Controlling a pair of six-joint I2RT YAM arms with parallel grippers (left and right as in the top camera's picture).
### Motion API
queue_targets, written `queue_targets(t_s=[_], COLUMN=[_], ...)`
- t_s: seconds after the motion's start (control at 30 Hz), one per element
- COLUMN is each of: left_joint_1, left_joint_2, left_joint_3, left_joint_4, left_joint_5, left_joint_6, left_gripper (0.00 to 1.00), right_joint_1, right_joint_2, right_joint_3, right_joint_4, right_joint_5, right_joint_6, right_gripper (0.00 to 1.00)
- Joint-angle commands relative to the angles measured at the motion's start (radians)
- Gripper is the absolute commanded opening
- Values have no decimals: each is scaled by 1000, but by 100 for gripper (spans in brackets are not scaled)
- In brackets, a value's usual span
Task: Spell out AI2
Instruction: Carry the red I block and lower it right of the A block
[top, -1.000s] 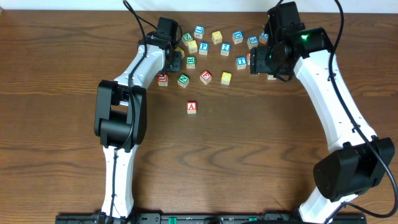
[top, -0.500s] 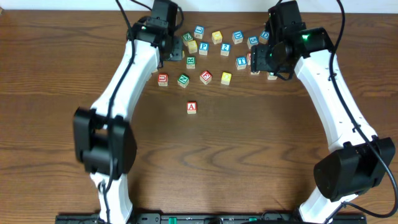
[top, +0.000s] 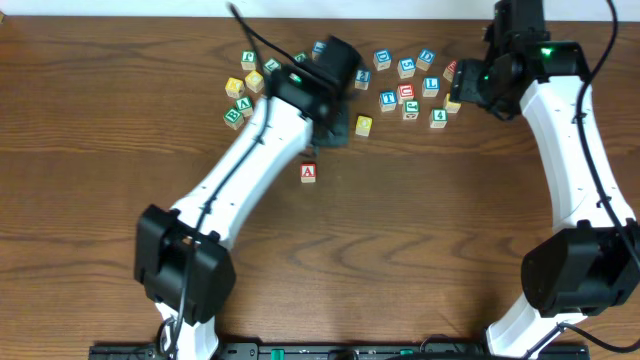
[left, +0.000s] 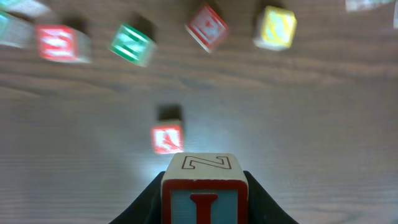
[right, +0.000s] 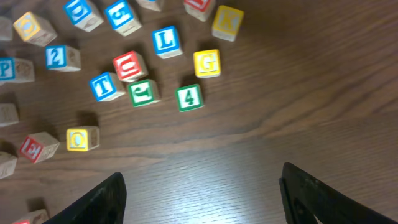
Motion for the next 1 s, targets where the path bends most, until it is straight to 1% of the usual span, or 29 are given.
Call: queue_targets(t_s=[0.0, 0.17, 0.37, 0.5, 0.63, 0.83, 0.97], left_joint_1=[-41, -63, -63, -63, -61, -61, -61], left_joint_2=[38, 77, 148, 197, 246, 247, 251], left_joint_3=[-75, -160, -179, -179, -179, -179, -184], left_joint_4=[32, 140, 218, 229, 255, 274, 274], left_joint_5=[-14, -14, -22, -59, -77, -90, -138], left_joint_6=[-69, -87, -105, -144, -155, -158, -213], left_gripper=[25, 25, 25, 25, 25, 25, 26], right_joint_1=[-17, -17, -14, -14, -12, -12, -12], right_joint_2=[-10, -10, -10, -10, -10, -10, -10], right_joint_3=[22, 22, 22, 22, 22, 21, 21], right_joint_4=[0, -2, -5, -13, -15, -19, -19], right_joint_5=[-33, -32, -32, -32, -33, -33, -33], right_joint_6=[-12, -12, -12, -12, -12, -12, -12], right_gripper=[74, 74, 74, 74, 74, 74, 74])
